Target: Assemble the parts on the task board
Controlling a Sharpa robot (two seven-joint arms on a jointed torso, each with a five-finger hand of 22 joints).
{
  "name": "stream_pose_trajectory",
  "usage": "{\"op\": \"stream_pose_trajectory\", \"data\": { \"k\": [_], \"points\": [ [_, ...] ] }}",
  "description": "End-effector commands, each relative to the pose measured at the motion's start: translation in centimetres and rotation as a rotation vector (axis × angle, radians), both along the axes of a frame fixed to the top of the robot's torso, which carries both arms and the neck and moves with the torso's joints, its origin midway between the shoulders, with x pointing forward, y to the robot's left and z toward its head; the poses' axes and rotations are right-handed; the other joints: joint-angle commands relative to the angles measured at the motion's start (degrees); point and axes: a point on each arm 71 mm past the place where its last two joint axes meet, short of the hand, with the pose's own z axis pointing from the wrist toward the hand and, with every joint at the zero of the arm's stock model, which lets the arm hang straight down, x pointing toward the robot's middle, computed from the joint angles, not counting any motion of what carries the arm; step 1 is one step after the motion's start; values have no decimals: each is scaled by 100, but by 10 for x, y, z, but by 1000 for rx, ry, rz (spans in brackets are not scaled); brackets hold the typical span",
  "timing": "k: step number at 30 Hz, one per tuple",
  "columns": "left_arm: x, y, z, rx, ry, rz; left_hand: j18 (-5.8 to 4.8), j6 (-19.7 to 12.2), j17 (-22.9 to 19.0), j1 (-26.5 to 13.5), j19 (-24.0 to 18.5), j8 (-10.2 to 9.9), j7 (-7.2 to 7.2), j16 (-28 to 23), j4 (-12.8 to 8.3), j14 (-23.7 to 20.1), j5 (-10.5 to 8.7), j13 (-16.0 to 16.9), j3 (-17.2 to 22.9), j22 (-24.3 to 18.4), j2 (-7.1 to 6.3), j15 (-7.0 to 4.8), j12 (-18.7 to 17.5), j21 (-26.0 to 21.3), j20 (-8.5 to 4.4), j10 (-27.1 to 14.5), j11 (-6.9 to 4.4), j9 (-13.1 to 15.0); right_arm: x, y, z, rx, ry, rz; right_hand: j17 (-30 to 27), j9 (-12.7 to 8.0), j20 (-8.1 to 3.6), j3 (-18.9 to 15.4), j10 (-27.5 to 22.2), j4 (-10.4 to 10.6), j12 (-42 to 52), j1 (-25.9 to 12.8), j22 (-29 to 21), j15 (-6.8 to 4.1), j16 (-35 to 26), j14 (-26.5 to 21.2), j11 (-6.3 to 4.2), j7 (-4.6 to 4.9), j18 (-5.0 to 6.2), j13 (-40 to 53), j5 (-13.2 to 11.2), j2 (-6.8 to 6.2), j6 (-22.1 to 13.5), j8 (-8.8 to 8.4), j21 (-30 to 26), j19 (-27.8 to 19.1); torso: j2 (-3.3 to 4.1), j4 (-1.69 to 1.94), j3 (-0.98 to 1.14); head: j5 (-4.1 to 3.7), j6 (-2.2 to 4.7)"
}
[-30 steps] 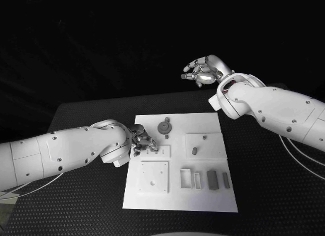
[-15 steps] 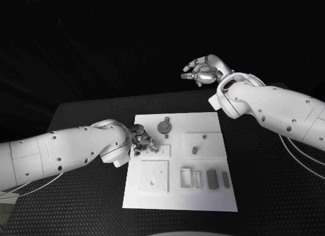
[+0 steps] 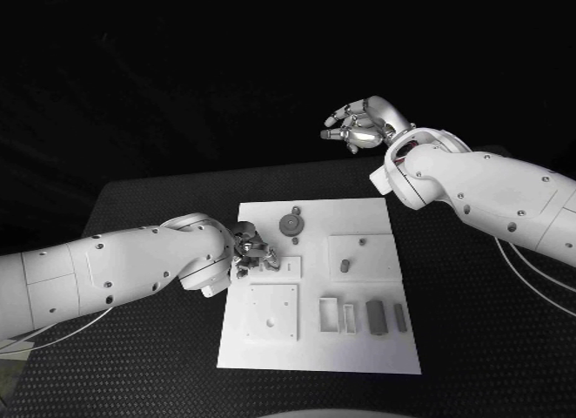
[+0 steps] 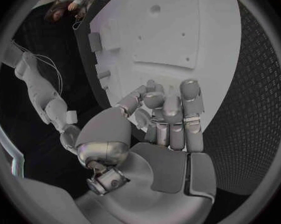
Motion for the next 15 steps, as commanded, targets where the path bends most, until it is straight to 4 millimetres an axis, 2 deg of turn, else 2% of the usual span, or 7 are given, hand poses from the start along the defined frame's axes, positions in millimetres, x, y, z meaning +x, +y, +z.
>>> {"op": "stream_pose_trajectory", "data": {
  "k": [1,15],
  "points": [
    [1,0,0,11,-20,4,164,709,-11,4,140,36,-375,34,6,-229,-25,-8,32,126,50,-247,29,25,-170,-158,-188,580,0,0,0,-2,4,9,8,-6,8,0,-32,-41,18,-2,113,11,-32,-37,21,41,67,6,20,61,-12,-30,-27,-41,1,0,0,-3,-2],
    [1,0,-3,8,-22,8,164,713,-27,-14,138,27,-375,50,11,-235,-39,-15,40,125,61,-249,38,29,-169,-161,-188,586,0,1,0,-2,5,12,8,-7,10,0,-34,-44,18,-9,112,12,-32,-39,22,42,67,6,20,64,-12,-30,-28,-43,1,2,-3,-1,-12]
  ]
}}
